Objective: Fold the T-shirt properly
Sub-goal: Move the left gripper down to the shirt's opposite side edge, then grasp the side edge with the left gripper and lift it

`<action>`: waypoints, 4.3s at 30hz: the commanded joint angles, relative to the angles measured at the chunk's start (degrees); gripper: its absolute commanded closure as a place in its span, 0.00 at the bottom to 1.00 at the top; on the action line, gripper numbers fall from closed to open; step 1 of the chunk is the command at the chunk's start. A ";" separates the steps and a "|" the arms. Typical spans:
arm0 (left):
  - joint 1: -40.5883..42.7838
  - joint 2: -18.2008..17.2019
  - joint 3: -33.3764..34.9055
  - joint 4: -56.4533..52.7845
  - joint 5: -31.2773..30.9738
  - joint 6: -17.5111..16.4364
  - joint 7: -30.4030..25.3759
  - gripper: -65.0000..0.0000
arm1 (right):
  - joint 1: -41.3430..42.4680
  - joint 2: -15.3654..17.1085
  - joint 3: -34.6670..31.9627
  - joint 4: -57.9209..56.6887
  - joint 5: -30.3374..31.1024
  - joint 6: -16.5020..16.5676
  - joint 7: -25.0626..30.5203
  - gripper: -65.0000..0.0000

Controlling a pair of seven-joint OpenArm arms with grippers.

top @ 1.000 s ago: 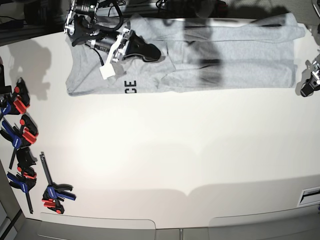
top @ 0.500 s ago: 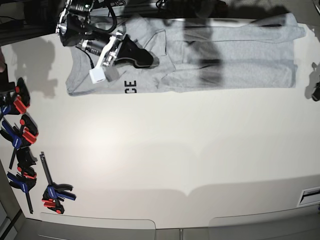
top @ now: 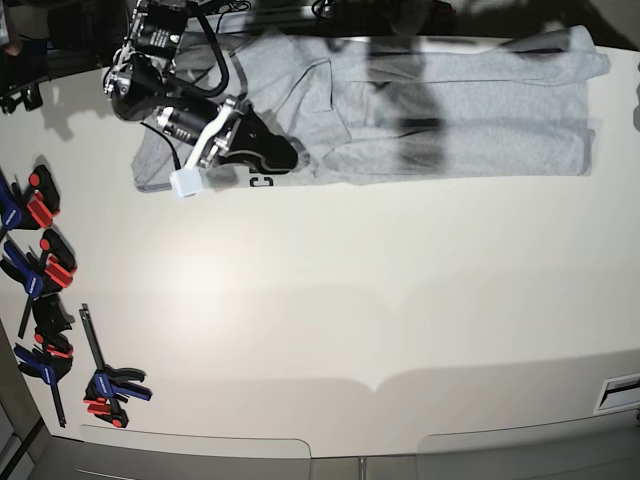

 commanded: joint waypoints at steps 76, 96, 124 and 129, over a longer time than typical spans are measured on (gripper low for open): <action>-4.17 16.68 8.50 18.21 9.79 -0.49 -9.75 1.00 | 0.50 0.33 0.44 1.05 -22.82 0.54 17.81 0.82; 1.81 31.74 26.91 45.20 18.91 -0.49 -12.26 1.00 | 0.48 3.45 12.92 1.05 -28.94 -1.14 21.94 0.82; 0.33 35.04 39.15 57.40 36.06 -0.49 -15.89 1.00 | 0.50 3.50 12.72 1.05 -28.65 -1.14 22.40 0.82; 0.92 35.04 39.26 59.87 36.46 -0.49 -15.89 1.00 | 0.50 3.48 12.74 1.05 -28.35 -1.14 22.43 0.82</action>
